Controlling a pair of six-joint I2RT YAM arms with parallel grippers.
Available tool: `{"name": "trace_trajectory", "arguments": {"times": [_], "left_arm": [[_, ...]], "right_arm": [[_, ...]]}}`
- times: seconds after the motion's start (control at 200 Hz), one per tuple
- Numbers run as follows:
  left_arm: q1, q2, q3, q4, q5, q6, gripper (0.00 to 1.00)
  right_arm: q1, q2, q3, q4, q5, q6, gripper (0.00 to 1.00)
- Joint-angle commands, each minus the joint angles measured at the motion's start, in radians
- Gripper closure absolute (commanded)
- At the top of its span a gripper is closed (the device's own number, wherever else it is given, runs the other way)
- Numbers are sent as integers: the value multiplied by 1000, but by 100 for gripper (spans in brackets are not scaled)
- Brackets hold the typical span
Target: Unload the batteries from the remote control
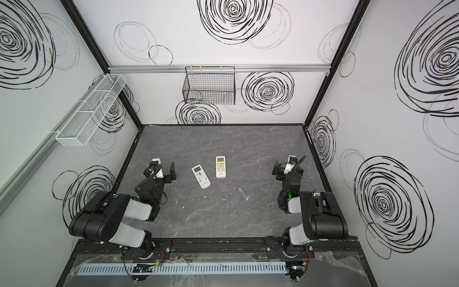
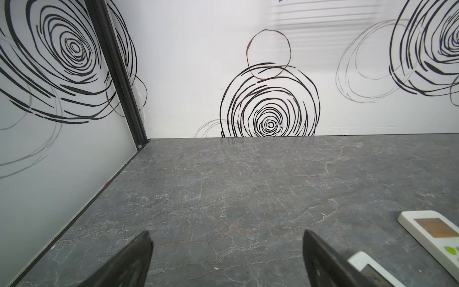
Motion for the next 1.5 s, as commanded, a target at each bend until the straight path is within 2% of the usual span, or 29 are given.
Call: {"name": "trace_trajectory", "arguments": {"times": [0.0,0.105,1.061,1.131,1.241,1.301,1.396,1.456,1.496], "left_arm": [[19,2,15,47,31,5,4],[-2,7,-4,91,-9,15,4],[11,-26,-6,62,31,10,4],[12,-87,14,-33,66,18,4],[6,-132,93,-216,75,36,4],[-9,-145,135,-302,82,56,4],[-46,-193,205,-438,75,117,4],[-101,-211,274,-540,-8,198,4],[-136,-214,339,-628,-77,238,4]], "right_arm": [[0,5,13,4,4,2,0],[-1,6,13,4,3,2,0],[-9,-1,11,10,-14,-3,0],[-3,-50,32,-73,-19,-17,0],[-2,-157,97,-254,46,16,0],[-6,-215,122,-330,77,89,0],[-12,-290,172,-461,116,300,0],[-17,-329,211,-577,149,464,0],[-27,-352,224,-629,127,538,0]]}}
